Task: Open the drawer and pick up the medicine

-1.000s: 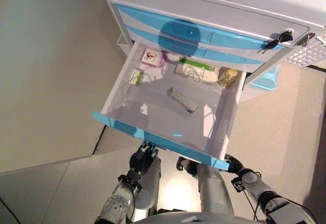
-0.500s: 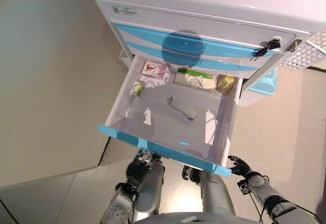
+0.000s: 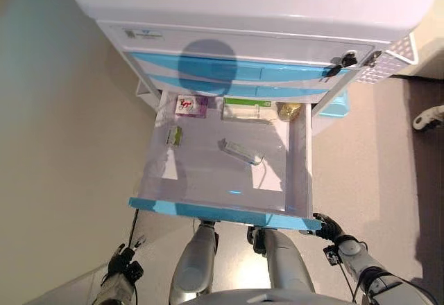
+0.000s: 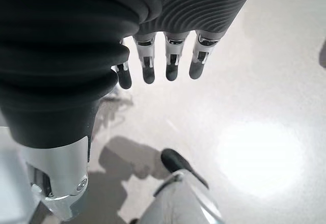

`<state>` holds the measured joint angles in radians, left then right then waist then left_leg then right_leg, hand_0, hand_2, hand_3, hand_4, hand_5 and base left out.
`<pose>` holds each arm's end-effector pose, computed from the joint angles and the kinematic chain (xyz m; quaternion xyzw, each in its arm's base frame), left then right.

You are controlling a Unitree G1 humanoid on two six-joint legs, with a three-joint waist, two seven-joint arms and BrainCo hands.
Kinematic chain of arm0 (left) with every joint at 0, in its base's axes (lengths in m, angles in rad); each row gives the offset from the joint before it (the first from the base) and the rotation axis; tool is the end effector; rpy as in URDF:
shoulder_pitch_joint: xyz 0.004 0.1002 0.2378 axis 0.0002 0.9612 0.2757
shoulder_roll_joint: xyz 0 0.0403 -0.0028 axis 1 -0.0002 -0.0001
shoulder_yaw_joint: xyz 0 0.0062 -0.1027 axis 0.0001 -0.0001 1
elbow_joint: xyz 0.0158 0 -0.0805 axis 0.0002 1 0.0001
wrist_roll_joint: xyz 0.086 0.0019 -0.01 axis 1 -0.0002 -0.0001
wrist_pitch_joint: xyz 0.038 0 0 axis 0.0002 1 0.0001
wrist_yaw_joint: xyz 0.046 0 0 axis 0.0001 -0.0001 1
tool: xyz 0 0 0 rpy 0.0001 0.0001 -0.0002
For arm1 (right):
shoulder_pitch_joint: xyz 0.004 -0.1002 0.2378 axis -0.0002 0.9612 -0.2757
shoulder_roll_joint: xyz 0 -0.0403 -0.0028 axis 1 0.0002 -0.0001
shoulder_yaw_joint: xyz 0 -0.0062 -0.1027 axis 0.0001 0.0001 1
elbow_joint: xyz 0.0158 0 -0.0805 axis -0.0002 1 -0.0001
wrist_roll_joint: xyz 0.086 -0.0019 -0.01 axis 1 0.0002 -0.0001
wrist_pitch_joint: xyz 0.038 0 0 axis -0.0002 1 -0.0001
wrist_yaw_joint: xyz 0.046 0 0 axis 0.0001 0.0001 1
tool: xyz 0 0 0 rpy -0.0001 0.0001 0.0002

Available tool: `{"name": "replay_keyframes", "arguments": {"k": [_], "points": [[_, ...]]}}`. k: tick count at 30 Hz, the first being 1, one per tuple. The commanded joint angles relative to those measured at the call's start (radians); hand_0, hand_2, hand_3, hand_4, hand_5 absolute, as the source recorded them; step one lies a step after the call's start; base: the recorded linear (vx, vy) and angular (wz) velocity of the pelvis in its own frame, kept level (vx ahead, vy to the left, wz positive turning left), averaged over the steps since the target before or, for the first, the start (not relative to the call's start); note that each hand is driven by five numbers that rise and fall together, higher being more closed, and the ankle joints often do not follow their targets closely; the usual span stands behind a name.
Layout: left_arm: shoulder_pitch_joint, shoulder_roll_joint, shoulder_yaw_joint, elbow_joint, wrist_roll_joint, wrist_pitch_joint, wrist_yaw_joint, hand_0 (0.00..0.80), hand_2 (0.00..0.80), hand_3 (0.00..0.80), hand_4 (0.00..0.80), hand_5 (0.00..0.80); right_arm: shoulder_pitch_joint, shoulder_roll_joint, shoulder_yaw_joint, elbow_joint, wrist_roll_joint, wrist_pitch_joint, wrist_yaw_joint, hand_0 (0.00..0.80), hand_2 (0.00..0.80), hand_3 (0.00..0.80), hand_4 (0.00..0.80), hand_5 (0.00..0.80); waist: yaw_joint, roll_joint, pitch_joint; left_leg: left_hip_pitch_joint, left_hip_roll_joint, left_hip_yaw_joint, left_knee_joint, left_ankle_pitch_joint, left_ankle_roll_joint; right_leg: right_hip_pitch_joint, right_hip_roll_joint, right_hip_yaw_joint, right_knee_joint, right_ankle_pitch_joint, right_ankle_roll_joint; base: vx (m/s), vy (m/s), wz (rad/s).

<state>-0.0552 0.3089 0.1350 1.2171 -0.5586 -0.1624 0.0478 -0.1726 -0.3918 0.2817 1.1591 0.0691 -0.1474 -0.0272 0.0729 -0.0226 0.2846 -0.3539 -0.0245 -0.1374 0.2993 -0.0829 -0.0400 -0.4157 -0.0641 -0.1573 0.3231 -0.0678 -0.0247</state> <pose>0.0931 0.2642 -0.0814 -0.1111 0.4083 0.3111 0.8510 0.1416 -0.2522 -0.0665 -0.2263 0.4142 -0.0033 0.8816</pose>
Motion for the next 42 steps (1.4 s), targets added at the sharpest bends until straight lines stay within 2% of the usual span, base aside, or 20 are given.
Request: {"name": "replay_keyframes", "arguments": {"k": [1, 4, 5, 13, 15, 17, 18, 22, 25, 26, 29, 31, 32, 33, 38, 42], "points": [[0.025, 0.027, -0.008, 0.026, 0.075, -0.006, 0.030, 0.000, 0.000, 0.000, 0.000, 0.000, 0.019, -0.023, -0.023, 0.009, 0.029, 0.001, -0.022, 0.000, 0.000, 0.000, 0.000, 0.000, -0.012, -0.008, -0.022, -0.030, -0.050, 0.023, -0.080, 0.119, 0.069, 0.083, -0.016, 0.005, -0.032, 0.043, 0.039, 0.042, 0.061, -0.34], [0.023, 0.023, -0.025, 0.044, 0.132, 0.005, 0.029, 0.000, 0.000, 0.000, 0.000, 0.000, 0.026, -0.018, -0.054, 0.027, 0.046, 0.005, -0.027, 0.000, 0.000, 0.000, 0.000, 0.000, -0.024, -0.006, -0.038, 0.021, -0.046, 0.045, -0.130, 0.128, 0.067, 0.127, -0.015, 0.024, -0.089, 0.069, 0.054, 0.090, 0.112, -0.33], [0.025, 0.022, -0.037, 0.065, 0.176, 0.013, 0.027, 0.000, 0.000, 0.000, 0.000, 0.000, 0.035, -0.016, -0.084, 0.033, 0.061, 0.005, -0.039, 0.000, 0.000, 0.000, 0.000, 0.000, -0.033, -0.005, -0.048, 0.061, -0.044, 0.066, -0.162, 0.130, 0.067, 0.158, -0.013, 0.037, -0.125, 0.081, 0.066, 0.074, 0.081, -0.23], [0.042, 0.009, -0.091, 0.106, 0.343, 0.034, 0.019, 0.000, 0.000, 0.000, 0.000, 0.000, 0.082, -0.023, -0.200, -0.029, 0.121, -0.012, -0.075, 0.000, 0.000, 0.000, 0.000, 0.000, -0.060, 0.005, -0.105, 0.182, -0.049, 0.113, -0.269, 0.138, 0.074, 0.242, -0.019, 0.077, -0.214, 0.119, 0.100, 0.074, 0.090, -0.25], [0.049, 0.001, -0.098, 0.108, 0.369, 0.035, 0.018, 0.000, 0.000, 0.000, 0.000, 0.000, 0.096, -0.034, -0.220, -0.086, 0.117, -0.015, -0.089, 0.000, 0.000, 0.000, 0.000, 0.000, -0.063, 0.005, -0.119, 0.211, -0.049, 0.132, -0.293, 0.136, 0.076, 0.256, -0.022, 0.091, -0.234, 0.131, 0.110, 0.042, 0.084, -0.29], [0.064, -0.014, -0.102, 0.100, 0.392, 0.034, 0.017, 0.000, 0.000, 0.000, 0.000, 0.000, 0.126, -0.066, -0.253, -0.253, 0.081, -0.020, -0.116, 0.000, 0.000, 0.000, 0.000, 0.000, -0.071, 0.005, -0.135, 0.242, -0.049, 0.162, -0.324, 0.135, 0.079, 0.265, -0.026, 0.118, -0.256, 0.151, 0.126, 0.017, 0.073, -0.46], [0.064, -0.014, -0.103, 0.099, 0.392, 0.035, 0.017, 0.000, 0.000, 0.000, 0.000, 0.000, 0.129, -0.066, -0.254, -0.255, 0.081, -0.018, -0.116, 0.000, 0.000, 0.000, 0.000, 0.000, -0.069, 0.005, -0.135, 0.244, -0.049, 0.163, -0.326, 0.135, 0.079, 0.267, -0.025, 0.119, -0.257, 0.151, 0.126, 0.002, 0.051, -0.44], [0.075, -0.039, -0.099, 0.103, 0.422, 0.038, 0.002, 0.000, 0.000, 0.000, 0.000, 0.000, 0.203, -0.127, -0.318, -0.585, 0.021, -0.032, -0.118, 0.000, 0.000, 0.000, 0.000, 0.000, -0.081, -0.001, -0.149, 0.281, -0.054, 0.190, -0.370, 0.143, 0.087, 0.267, -0.028, 0.153, -0.260, 0.165, 0.142, -0.003, 0.075, -0.26], [0.080, -0.041, -0.102, 0.110, 0.443, 0.039, -0.010, 0.000, 0.000, 0.000, 0.000, 0.000, 0.235, -0.155, -0.322, -0.726, 0.029, -0.042, -0.064, 0.000, 0.000, 0.000, 0.000, 0.000, -0.083, -0.009, -0.150, 0.284, -0.056, 0.194, -0.372, 0.143, 0.089, 0.265, -0.030, 0.157, -0.257, 0.164, 0.146, -0.007, 0.027, -0.18], [0.093, -0.038, -0.108, 0.107, 0.476, 0.038, -0.033, 0.000, 0.000, 0.000, 0.000, 0.000, 0.270, -0.220, -0.320, -0.867, 0.033, -0.048, 0.023, 0.000, 0.000, 0.000, 0.000, 0.000, -0.082, -0.018, -0.154, 0.285, -0.058, 0.195, -0.373, 0.142, 0.090, 0.265, -0.034, 0.158, -0.256, 0.165, 0.148, 0.002, 0.034, -0.18], [0.115, -0.029, -0.105, 0.106, 0.496, 0.040, -0.074, 0.000, 0.000, 0.000, 0.000, 0.000, 0.331, -0.338, -0.333, -1.036, 0.063, -0.044, 0.144, 0.000, 0.000, 0.000, 0.000, 0.000, -0.080, -0.030, -0.158, 0.287, -0.060, 0.192, -0.371, 0.140, 0.088, 0.267, -0.038, 0.152, -0.253, 0.161, 0.149, 0.008, 0.009, -0.07], [0.131, -0.023, -0.102, 0.105, 0.508, 0.040, -0.095, 0.000, 0.000, 0.000, 0.000, 0.000, 0.373, -0.404, -0.358, -1.132, 0.145, -0.044, 0.223, 0.000, 0.000, 0.000, 0.000, 0.000, -0.078, -0.036, -0.160, 0.288, -0.058, 0.190, -0.367, 0.137, 0.086, 0.269, -0.041, 0.147, -0.250, 0.157, 0.149, 0.000, 0.000, 0.00], [0.131, -0.023, -0.102, 0.105, 0.508, 0.040, -0.095, 0.000, 0.000, 0.000, 0.000, 0.000, 0.373, -0.404, -0.358, -1.132, 0.145, -0.044, 0.223, 0.000, 0.000, 0.000, 0.000, 0.000, -0.078, -0.035, -0.160, 0.288, -0.058, 0.190, -0.367, 0.137, 0.086, 0.269, -0.041, 0.147, -0.250, 0.157, 0.149, 0.033, 0.002, 0.08], [0.145, -0.014, -0.097, 0.106, 0.514, 0.040, -0.115, 0.000, 0.000, 0.000, 0.000, 0.000, 0.407, -0.473, -0.373, -1.214, 0.259, -0.033, 0.308, 0.000, 0.000, 0.000, 0.000, 0.000, -0.075, -0.042, -0.163, 0.288, -0.057, 0.187, -0.359, 0.133, 0.085, 0.272, -0.042, 0.144, -0.245, 0.152, 0.147, 0.044, -0.012, 0.07], [0.162, 0.005, -0.090, 0.113, 0.507, 0.040, -0.145, 0.000, 0.000, 0.000, 0.000, 0.000, 0.411, -0.626, -0.320, -1.309, 0.528, 0.008, 0.465, 0.000, 0.000, 0.000, 0.000, 0.000, -0.059, -0.059, -0.174, 0.294, -0.054, 0.170, -0.356, 0.133, 0.079, 0.289, -0.041, 0.122, -0.239, 0.134, 0.140, 0.049, -0.022, 0.17], [0.158, 0.015, -0.091, 0.117, 0.510, 0.046, -0.153, 0.000, 0.000, 0.000, 0.000, 0.000, 0.335, -0.711, -0.210, -1.329, 0.603, 0.034, 0.496, 0.000, 0.000, 0.000, 0.000, 0.000, -0.042, -0.069, -0.177, 0.298, -0.051, 0.156, -0.359, 0.135, 0.075, 0.295, -0.042, 0.106, -0.234, 0.125, 0.136, 0.032, -0.027, 0.19]]}}
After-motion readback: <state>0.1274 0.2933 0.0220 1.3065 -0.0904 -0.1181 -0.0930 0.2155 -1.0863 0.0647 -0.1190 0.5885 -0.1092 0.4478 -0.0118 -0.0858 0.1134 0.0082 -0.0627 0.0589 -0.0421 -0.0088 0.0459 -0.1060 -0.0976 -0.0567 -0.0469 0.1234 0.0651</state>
